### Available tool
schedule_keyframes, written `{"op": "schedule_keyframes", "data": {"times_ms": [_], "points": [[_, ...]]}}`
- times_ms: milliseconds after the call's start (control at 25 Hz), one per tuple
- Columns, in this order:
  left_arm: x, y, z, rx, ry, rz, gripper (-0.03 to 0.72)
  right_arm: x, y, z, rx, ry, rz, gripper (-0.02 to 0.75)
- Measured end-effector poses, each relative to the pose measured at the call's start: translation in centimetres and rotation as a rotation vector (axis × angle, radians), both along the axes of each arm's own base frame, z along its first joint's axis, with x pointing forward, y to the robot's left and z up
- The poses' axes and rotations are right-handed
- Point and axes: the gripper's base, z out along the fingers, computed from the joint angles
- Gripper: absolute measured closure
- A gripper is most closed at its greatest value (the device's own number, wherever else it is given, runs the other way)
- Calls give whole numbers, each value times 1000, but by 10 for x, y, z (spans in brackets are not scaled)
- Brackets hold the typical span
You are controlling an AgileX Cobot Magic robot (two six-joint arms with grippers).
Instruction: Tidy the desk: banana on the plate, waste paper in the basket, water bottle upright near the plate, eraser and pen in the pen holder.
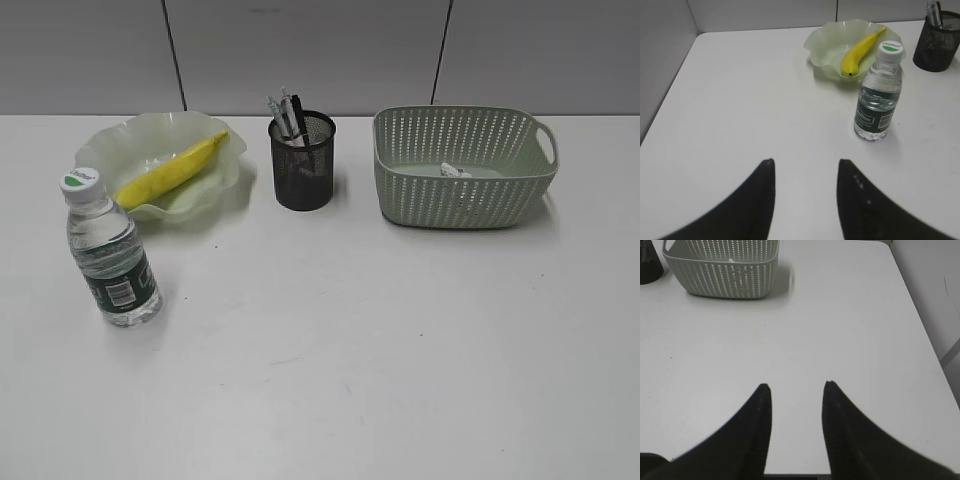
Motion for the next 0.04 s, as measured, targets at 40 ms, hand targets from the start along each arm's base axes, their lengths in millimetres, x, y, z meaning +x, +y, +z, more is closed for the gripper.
{"op": "schedule_keyframes", "data": {"times_ms": [40], "points": [[0,0,0,0,0,0,379,0,0,0,0,0,0,451]]}}
